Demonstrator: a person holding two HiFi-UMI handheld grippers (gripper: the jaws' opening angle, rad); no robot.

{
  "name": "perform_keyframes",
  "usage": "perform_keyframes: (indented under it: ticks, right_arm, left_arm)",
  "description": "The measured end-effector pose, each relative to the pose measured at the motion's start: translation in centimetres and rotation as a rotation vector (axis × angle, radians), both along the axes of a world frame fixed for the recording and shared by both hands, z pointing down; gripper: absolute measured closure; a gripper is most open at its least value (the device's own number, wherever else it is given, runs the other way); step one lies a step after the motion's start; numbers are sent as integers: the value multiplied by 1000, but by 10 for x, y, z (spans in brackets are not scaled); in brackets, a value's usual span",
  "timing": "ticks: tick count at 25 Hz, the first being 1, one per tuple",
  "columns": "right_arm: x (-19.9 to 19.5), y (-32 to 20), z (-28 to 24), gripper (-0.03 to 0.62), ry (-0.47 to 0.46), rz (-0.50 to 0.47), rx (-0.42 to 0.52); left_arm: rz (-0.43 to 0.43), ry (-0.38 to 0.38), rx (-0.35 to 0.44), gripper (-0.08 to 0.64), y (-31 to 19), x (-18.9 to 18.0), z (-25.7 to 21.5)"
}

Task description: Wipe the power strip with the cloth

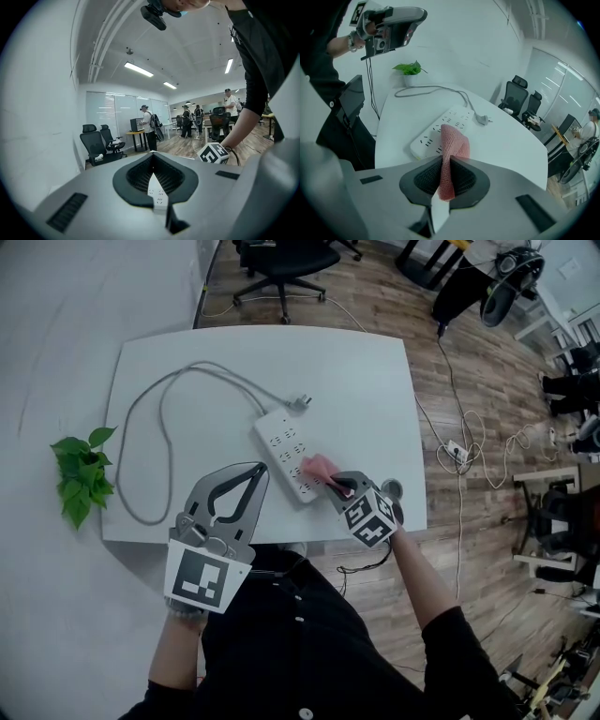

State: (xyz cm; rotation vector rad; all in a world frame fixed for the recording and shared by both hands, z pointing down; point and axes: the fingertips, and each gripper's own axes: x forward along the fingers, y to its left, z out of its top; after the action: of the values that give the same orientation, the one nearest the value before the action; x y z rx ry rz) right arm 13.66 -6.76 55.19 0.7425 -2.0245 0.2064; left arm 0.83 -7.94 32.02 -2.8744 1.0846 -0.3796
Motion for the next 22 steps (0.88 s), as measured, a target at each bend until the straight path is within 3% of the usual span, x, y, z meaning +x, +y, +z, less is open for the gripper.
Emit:
perform_keyframes:
  ticks: [14, 22]
  right_arm:
    - [0, 28, 1, 535, -47, 58, -18]
    - [3, 17, -17, 535, -35, 42, 34]
  left_arm:
    - [32, 2, 7, 548, -5, 13, -1]
    - [28, 2, 3, 548, -8, 13, 0]
